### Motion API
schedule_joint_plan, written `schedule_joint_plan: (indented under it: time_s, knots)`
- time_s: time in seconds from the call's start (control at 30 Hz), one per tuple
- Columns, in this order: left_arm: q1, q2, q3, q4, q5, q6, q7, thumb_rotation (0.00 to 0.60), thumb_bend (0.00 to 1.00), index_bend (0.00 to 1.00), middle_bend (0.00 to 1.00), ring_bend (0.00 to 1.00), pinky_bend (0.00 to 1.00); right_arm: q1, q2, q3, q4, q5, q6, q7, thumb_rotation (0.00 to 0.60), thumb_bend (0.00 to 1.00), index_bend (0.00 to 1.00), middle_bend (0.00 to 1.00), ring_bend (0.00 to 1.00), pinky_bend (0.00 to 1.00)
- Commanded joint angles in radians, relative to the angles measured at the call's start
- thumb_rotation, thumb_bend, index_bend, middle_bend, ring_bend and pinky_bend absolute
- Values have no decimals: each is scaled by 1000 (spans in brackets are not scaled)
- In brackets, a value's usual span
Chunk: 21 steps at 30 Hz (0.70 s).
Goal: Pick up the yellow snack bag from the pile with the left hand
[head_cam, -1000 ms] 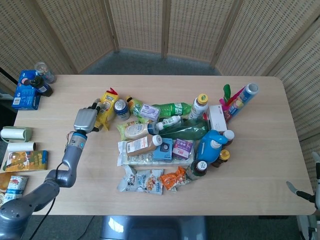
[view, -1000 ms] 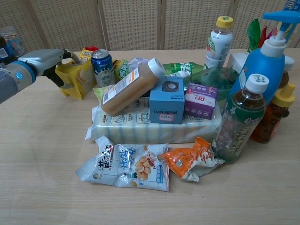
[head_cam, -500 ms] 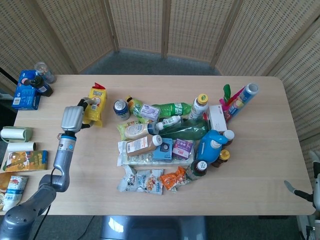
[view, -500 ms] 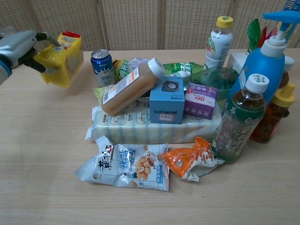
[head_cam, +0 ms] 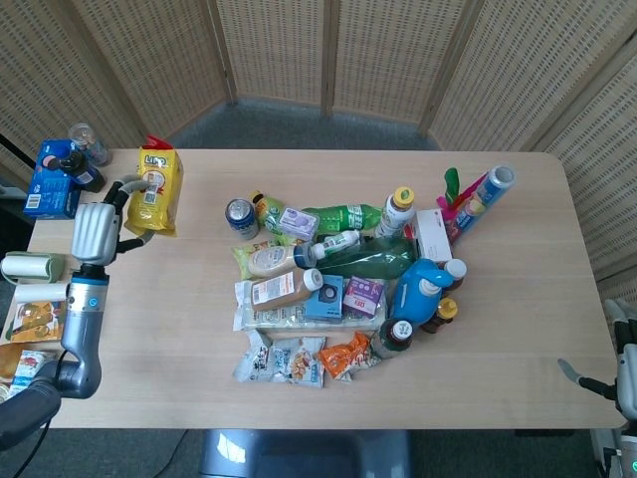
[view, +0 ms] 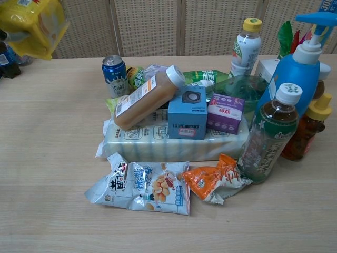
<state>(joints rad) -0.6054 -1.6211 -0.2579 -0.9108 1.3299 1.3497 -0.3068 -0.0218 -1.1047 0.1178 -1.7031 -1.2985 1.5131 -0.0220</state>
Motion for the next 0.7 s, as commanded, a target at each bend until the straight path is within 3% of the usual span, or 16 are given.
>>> schedule_joint_plan:
  time_s: [0.03,0.23,0.37,0.53,0.7]
  knots:
    - [74,221,-54,-387,3,100,85,600,313,922,639,887,908,-1,-10,-6,24,-16,-4,26,493,33,0,0,0,0]
    - [110,365,-75,-684,41,151,179,600,313,915,629,880,904,-5,-32,-13,64,-43,-1,79,492,37,0,0,0,0]
    - [131,427,-84,-820,69,179,209,600,311,911,626,879,902,-7,-46,-21,85,-56,-7,99,492,34,0,0,0,0]
    - [155,480,-79,-926,104,199,239,600,311,911,612,879,900,-9,-48,-22,93,-70,0,110,489,35,0,0,0,0]
    - [164,485,-74,-949,114,205,248,600,310,910,612,879,895,-12,-45,-23,93,-72,0,113,493,36,0,0,0,0]
